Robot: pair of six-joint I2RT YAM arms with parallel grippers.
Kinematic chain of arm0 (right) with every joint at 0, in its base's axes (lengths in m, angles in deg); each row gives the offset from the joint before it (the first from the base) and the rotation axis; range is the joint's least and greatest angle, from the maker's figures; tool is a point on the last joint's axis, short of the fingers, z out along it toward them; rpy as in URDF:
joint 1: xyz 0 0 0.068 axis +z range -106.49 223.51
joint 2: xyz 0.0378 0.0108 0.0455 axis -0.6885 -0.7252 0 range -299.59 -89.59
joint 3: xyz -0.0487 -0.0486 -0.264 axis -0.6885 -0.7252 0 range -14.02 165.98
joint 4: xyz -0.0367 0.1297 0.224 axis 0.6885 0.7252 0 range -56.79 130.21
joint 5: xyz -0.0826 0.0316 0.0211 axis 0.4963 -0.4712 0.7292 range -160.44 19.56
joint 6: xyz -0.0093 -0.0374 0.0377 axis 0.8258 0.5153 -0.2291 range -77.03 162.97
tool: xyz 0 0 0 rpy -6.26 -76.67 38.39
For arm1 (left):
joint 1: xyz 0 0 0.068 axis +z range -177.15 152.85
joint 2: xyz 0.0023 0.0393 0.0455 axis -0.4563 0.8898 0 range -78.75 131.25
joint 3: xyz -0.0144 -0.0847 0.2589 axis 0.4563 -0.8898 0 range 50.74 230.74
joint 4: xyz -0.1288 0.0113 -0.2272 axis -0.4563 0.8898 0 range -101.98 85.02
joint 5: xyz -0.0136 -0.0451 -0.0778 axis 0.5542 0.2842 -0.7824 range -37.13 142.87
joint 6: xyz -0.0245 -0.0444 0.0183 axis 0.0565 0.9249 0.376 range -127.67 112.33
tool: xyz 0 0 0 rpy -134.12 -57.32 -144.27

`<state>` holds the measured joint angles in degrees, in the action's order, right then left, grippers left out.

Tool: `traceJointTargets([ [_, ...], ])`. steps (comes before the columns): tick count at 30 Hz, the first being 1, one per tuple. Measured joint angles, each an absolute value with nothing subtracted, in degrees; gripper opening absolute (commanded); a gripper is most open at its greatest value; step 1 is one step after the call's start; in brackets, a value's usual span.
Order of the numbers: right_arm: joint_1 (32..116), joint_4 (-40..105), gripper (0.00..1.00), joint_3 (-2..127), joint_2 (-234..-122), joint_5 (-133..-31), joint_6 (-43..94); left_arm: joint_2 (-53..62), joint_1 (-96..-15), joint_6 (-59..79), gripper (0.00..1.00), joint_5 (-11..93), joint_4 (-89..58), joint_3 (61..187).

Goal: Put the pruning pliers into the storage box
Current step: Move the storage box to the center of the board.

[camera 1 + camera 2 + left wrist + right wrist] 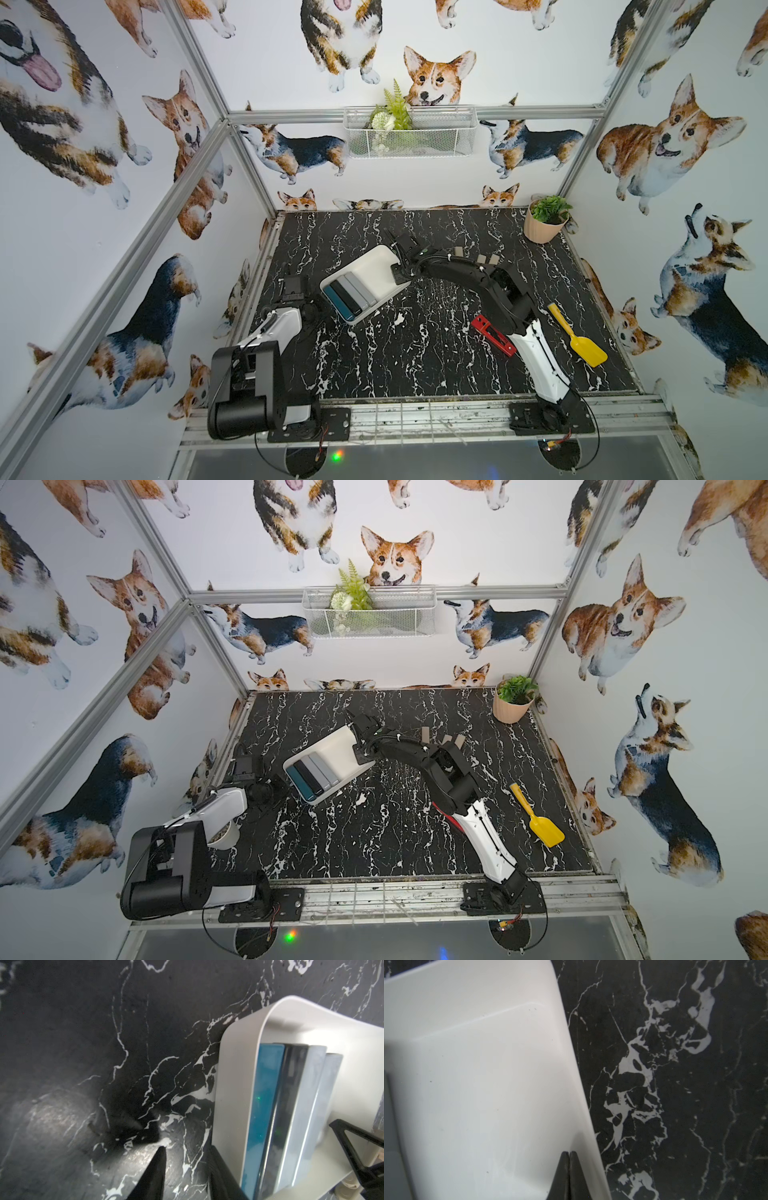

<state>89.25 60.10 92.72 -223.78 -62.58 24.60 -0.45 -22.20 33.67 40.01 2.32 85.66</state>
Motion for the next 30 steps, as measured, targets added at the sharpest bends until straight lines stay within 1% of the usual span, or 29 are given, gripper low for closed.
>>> traceJointTargets([
  [8, 88.7, 60.3, 0.0, 90.1, -222.1, -61.9, 24.4, 0.2, -23.3, 34.1, 0.37, 39.1, 0.3, 85.8],
  [30, 87.6, 59.0, 0.0, 80.8, -216.5, -60.9, 23.1, 7.4, -32.6, 36.5, 0.37, 41.5, -1.3, 92.4],
])
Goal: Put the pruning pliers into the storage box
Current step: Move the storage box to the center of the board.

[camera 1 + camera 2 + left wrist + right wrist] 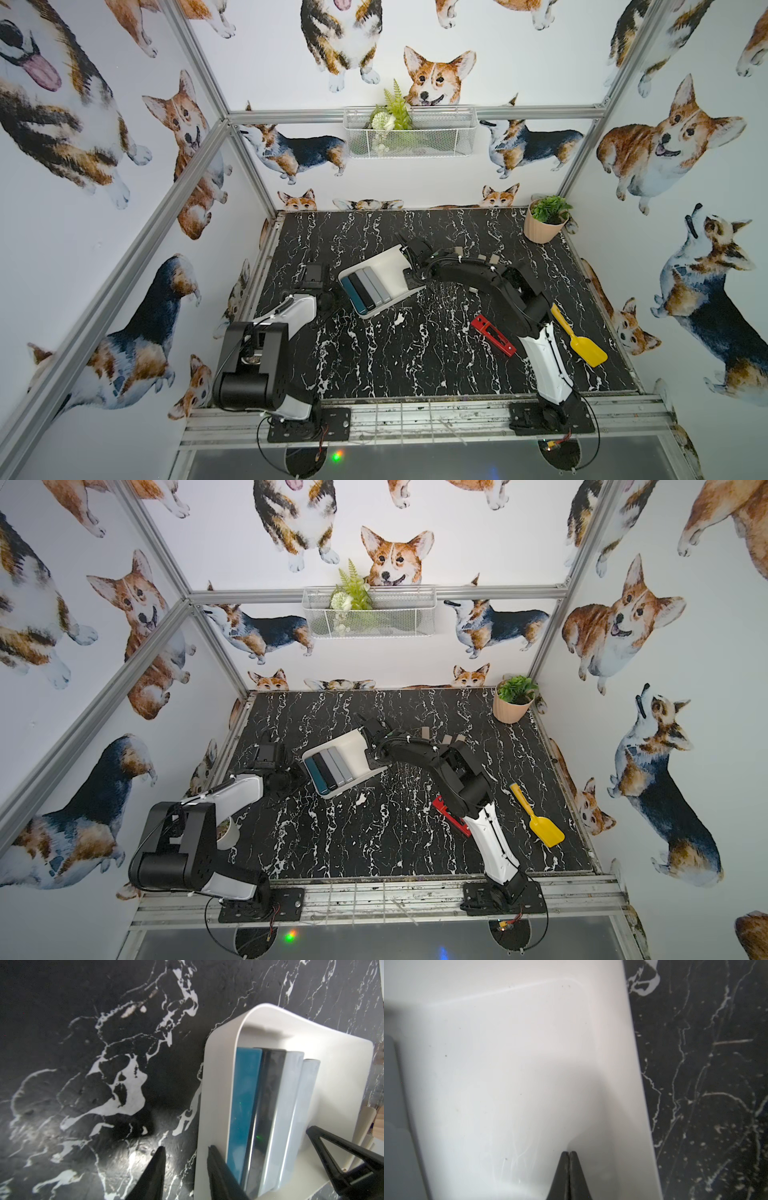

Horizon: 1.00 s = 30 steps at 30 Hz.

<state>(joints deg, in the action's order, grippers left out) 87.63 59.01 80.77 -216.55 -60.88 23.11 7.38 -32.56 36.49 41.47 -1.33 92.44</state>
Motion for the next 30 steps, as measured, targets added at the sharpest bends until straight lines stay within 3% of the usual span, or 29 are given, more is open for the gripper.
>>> traceJointTargets([
  [30, 85.4, 55.2, 0.0, 69.8, -209.6, -60.2, 21.9, 17.5, -40.4, 36.9, 0.38, 43.1, -0.7, 106.3],
])
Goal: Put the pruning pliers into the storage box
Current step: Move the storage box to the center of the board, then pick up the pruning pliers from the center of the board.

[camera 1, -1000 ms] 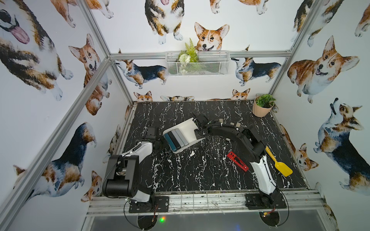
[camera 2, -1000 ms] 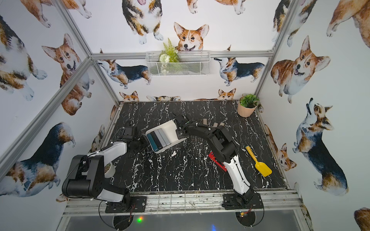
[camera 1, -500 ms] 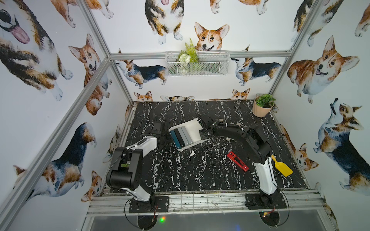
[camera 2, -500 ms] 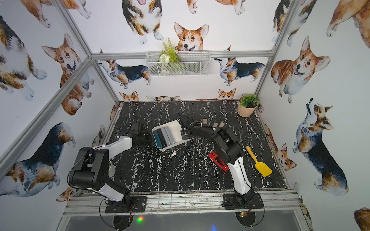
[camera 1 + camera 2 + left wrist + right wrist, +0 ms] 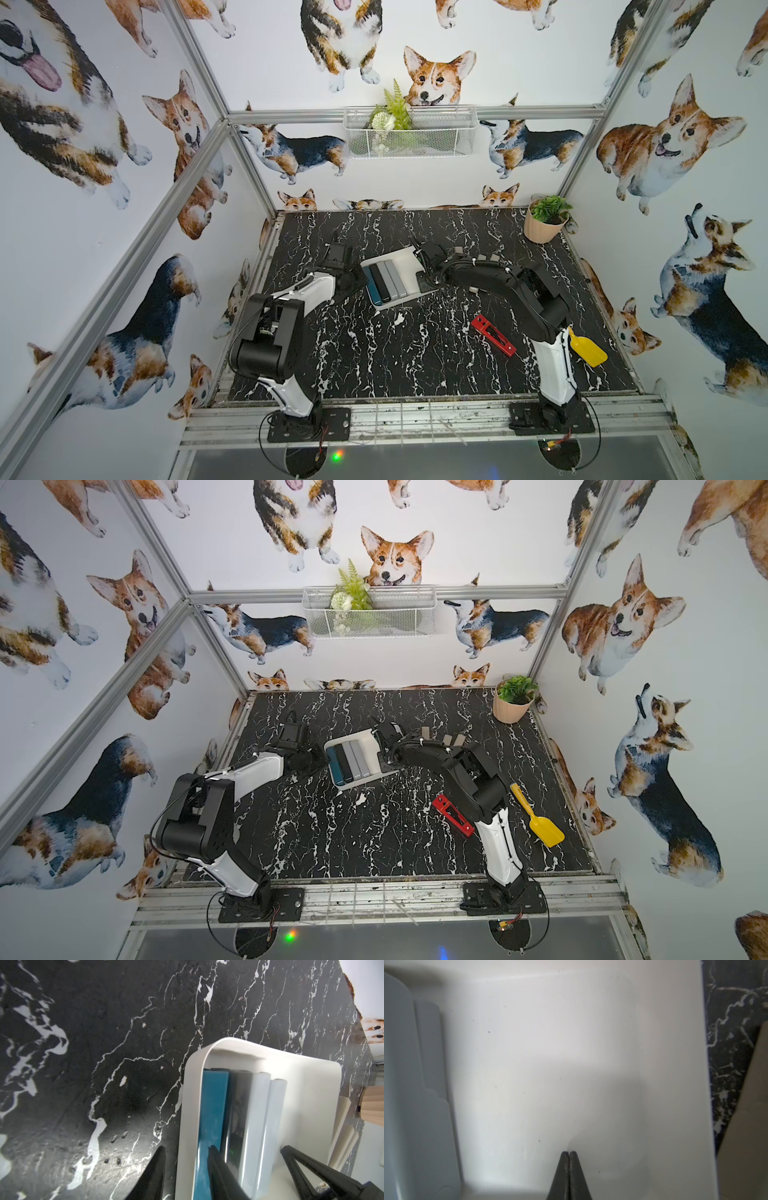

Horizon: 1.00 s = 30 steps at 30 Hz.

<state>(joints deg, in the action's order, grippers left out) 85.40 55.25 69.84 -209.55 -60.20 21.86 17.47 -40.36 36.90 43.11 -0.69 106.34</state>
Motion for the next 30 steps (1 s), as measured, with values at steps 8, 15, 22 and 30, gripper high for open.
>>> traceJointTargets([
  [8, 84.6, 55.8, 0.18, 69.9, -206.5, -59.5, 22.1, 18.3, -40.3, 35.7, 0.38, 43.4, 0.8, 108.3],
  [15, 82.2, 56.2, 0.37, 69.7, -201.2, -58.1, 23.6, 11.9, -40.3, 33.4, 0.38, 45.8, 2.9, 107.6],
  [22, 76.6, 56.2, 0.51, 66.7, -200.1, -58.4, 23.7, 6.2, -40.3, 32.5, 0.39, 46.7, 3.9, 101.6],
  [30, 72.3, 55.2, 0.58, 61.6, -197.7, -59.4, 23.6, 1.3, -39.0, 30.9, 0.39, 45.1, 1.4, 92.5],
])
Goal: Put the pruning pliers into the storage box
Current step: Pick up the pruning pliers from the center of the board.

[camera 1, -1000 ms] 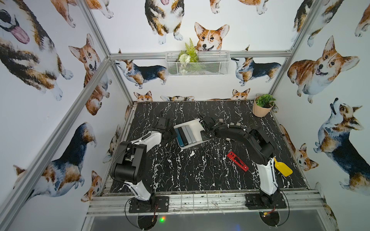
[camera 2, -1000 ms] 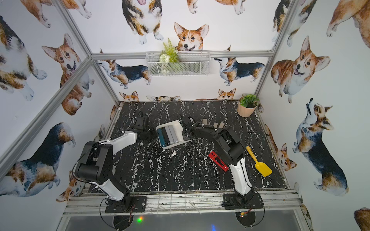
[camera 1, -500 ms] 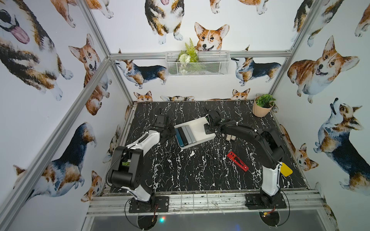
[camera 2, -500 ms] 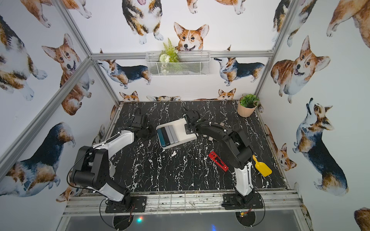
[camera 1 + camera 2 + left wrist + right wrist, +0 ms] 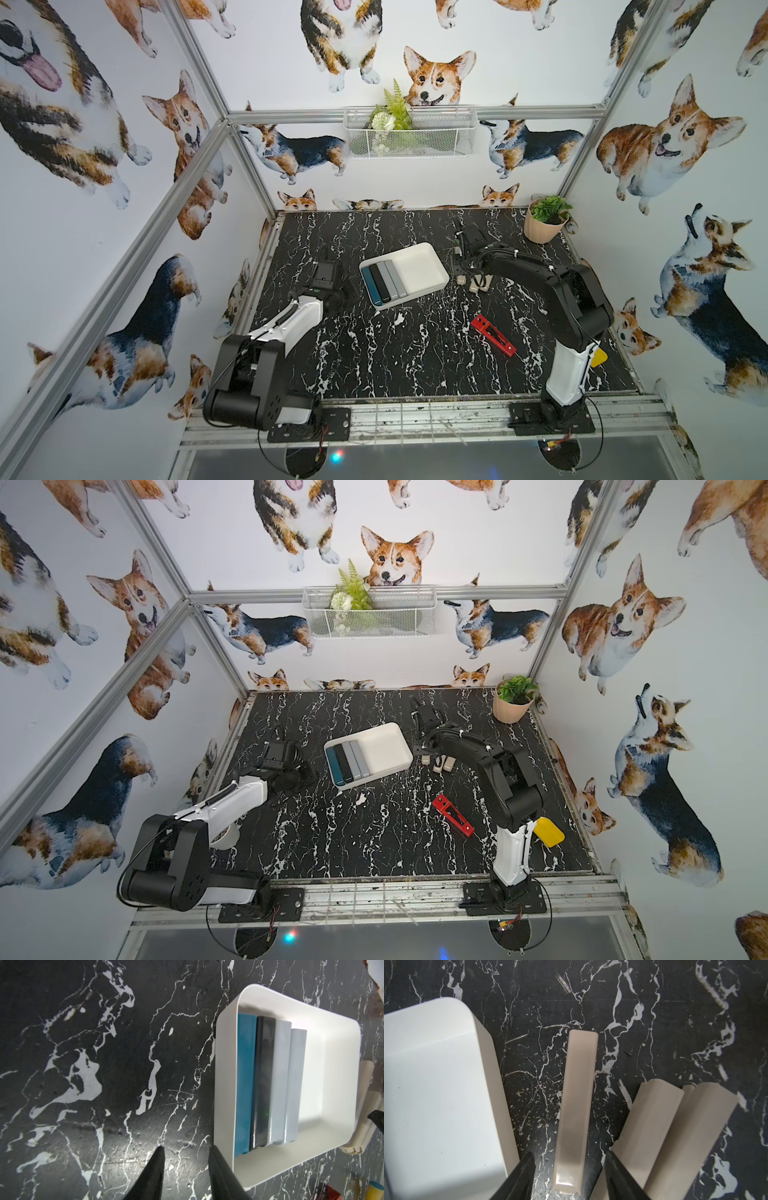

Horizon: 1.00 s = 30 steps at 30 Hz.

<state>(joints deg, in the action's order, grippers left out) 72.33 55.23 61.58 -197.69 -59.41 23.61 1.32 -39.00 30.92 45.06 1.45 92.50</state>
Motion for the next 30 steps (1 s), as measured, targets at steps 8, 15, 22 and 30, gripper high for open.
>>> traceJointTargets([
  [8, 71.9, 53.9, 0.61, 60.6, -197.6, -60.0, 23.1, 2.0, -37.7, 31.2, 0.39, 41.2, -1.5, 90.9],
  [15, 71.9, 53.2, 0.58, 59.3, -197.6, -60.0, 21.8, 2.8, -37.6, 31.1, 0.39, 39.5, -1.8, 91.1],
  [22, 71.6, 52.4, 0.49, 58.7, -198.3, -60.0, 21.6, 2.7, -37.5, 31.5, 0.39, 39.3, -2.7, 90.1],
  [30, 71.6, 51.7, 0.47, 58.4, -200.2, -61.5, 20.9, 2.7, -37.5, 31.9, 0.39, 39.1, -3.5, 88.9],
])
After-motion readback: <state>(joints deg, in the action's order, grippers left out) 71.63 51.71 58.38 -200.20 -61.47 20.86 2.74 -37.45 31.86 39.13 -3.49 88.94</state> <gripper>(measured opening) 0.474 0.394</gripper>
